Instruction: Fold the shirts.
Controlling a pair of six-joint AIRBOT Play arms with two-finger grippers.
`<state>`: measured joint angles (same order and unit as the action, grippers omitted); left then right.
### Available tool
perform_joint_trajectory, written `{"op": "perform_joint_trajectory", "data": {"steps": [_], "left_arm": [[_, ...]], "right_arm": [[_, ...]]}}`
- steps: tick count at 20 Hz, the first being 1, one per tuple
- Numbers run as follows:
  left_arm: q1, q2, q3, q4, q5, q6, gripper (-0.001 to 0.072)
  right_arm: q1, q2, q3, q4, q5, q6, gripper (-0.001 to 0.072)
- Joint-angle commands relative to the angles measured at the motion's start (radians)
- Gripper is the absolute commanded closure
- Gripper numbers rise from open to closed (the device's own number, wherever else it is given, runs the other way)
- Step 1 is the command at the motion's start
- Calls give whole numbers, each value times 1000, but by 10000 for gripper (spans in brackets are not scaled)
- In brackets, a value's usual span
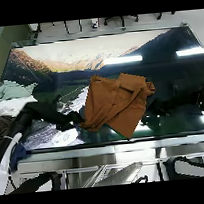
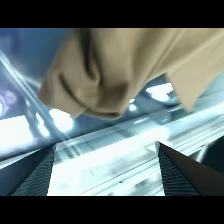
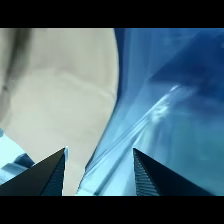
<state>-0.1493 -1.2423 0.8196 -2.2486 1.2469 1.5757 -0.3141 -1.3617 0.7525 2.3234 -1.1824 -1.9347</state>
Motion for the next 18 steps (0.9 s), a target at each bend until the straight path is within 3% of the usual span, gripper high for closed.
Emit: {"op": "perform_joint_trajectory", "data": {"steps": [1, 5, 9, 10, 12, 14, 15, 16, 17, 18], "left_arm": [[-106, -5, -143, -6, -148, -11, 19], [-220, -121, -122, -55, -288, -18, 20], [-274, -230, 9, -44, -305, -18, 21], [-267, -253, 42, -44, -301, -18, 73], [-251, -285, 90, -28, -277, -18, 385], [-249, -299, 106, -21, -267, -17, 614], [-249, -298, 105, -19, -274, -11, 690], [-249, -297, 106, -21, -280, -5, 690], [-248, -291, 106, -21, -287, -3, 690], [-248, -276, 106, -21, -296, -3, 690]], "right_arm": [[10, -10, -110, 80, 97, -71, 249], [55, -51, -110, 87, 149, -71, 250], [103, -73, -94, 132, 218, -71, 250], [117, -79, -85, 140, 231, -71, 251], [148, -95, -60, 160, 252, -70, 254], [187, -121, -16, 166, 257, -71, 424], [206, -137, 12, 166, 257, -70, 442], [222, -153, 39, 169, 256, -69, 499], [235, -163, 65, 169, 253, -67, 651], [242, -164, 87, 169, 246, -61, 694]]}}
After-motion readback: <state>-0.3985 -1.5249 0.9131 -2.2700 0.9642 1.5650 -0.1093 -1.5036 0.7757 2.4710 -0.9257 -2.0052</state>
